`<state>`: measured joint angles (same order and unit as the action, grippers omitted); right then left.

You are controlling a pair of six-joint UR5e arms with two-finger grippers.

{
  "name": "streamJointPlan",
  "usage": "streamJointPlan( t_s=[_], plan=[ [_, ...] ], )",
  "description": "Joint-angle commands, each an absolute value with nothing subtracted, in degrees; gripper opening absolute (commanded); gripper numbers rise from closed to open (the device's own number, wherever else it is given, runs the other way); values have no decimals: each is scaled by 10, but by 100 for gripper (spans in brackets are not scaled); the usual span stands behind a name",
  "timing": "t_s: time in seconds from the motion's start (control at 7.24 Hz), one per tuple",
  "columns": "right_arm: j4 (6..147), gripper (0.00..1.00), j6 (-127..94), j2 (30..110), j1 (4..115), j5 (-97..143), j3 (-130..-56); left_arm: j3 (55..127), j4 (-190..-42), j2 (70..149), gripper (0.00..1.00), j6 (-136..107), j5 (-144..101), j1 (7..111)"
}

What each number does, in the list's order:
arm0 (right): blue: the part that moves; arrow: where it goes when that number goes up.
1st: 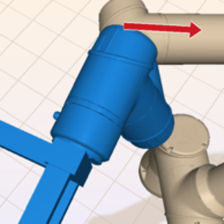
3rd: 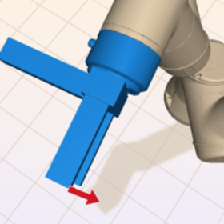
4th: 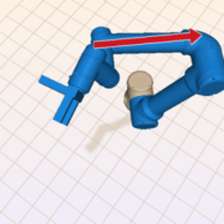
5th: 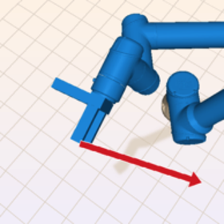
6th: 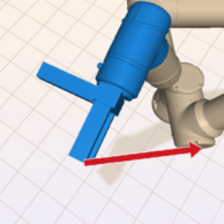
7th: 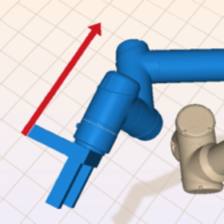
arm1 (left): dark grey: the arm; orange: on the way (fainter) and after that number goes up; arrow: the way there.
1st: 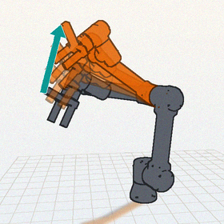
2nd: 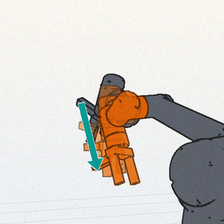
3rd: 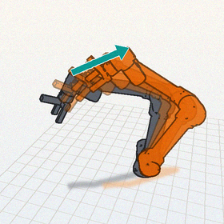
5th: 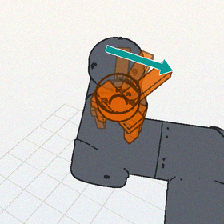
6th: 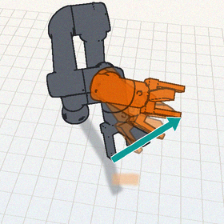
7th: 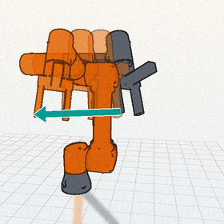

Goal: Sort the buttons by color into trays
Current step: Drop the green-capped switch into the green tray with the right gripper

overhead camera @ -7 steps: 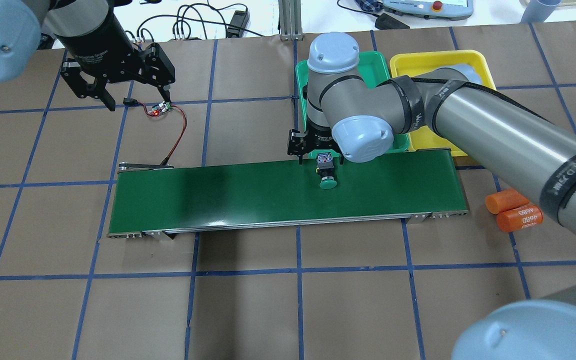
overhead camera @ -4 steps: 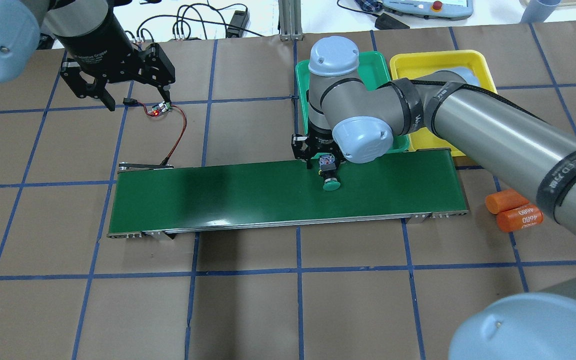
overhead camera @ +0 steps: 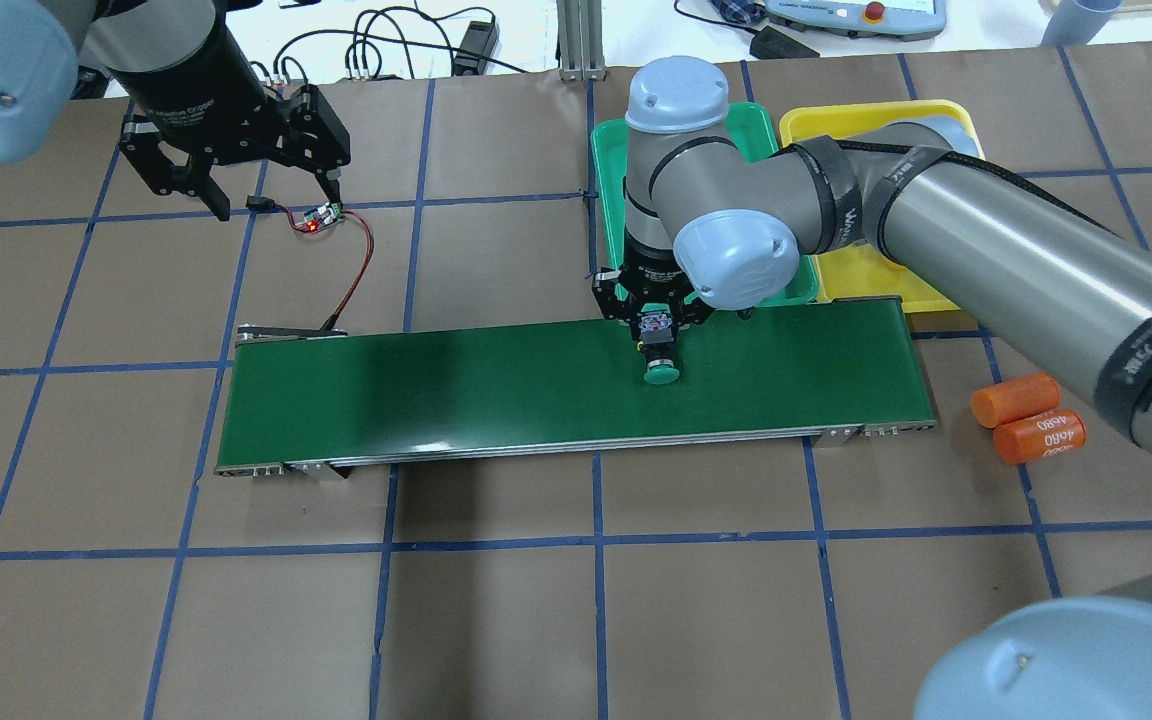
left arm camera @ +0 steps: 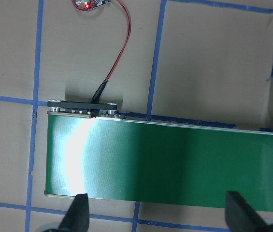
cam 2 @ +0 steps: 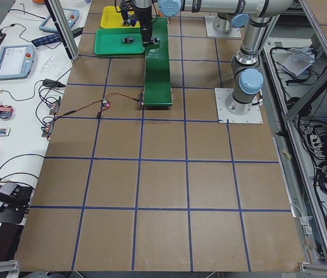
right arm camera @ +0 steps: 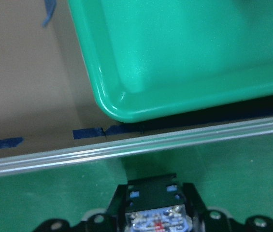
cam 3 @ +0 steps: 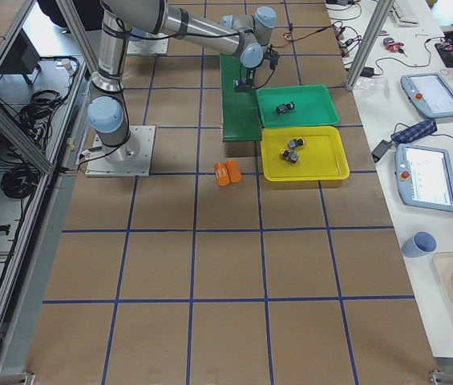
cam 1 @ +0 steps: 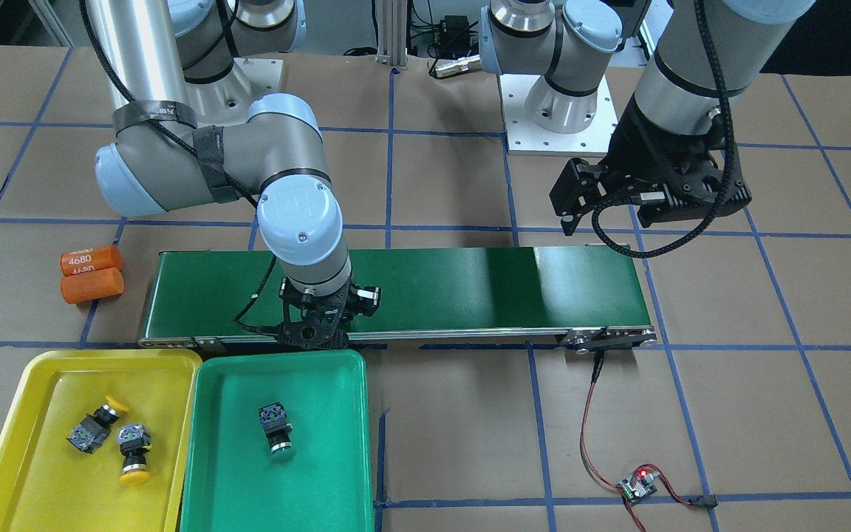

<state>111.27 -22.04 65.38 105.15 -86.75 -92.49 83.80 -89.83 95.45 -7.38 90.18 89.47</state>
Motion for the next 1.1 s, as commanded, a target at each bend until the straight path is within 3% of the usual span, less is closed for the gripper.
streamJointPlan(
  t_s=[0.0, 0.55, 0.97],
  plan=[
    [1114, 0, -218, 674, 1021, -875, -896, 838, -898, 954, 100, -74, 902, 895],
    [1308, 0, -204, 594, 989, -879, -867, 838, -896, 958, 100, -74, 901, 895],
    [1328, 1, -191, 555, 991, -874, -830, 838, -894, 958, 100, -73, 902, 892]
  ],
)
